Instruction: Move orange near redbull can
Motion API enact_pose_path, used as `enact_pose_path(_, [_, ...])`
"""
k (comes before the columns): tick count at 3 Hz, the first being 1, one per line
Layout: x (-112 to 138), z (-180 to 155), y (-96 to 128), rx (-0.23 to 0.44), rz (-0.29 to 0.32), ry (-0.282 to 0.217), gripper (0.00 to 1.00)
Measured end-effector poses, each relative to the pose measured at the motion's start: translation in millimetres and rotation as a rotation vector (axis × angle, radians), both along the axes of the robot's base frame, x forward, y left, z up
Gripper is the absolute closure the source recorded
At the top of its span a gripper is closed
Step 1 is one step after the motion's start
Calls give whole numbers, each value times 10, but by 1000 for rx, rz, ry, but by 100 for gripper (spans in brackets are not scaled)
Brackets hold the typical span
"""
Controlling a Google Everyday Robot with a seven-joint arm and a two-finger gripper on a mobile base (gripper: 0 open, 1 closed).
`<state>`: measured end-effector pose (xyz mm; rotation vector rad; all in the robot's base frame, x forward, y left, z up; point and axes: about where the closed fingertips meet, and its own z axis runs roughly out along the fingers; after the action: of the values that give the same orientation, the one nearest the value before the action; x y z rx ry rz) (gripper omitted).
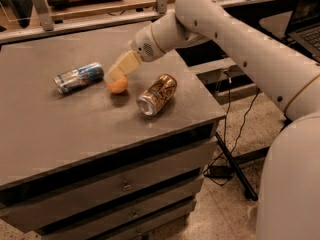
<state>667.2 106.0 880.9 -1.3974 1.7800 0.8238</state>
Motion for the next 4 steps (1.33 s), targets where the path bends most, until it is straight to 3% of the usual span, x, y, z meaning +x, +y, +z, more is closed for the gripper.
enact_pose_path(1, [177,190,-267,8,-62,-52,0])
enact_pose_path(3, [563,346,-1044,-50,-272,-141,0])
enact_pose_path(4, [691,423,-1373,-57,-413,-183,0])
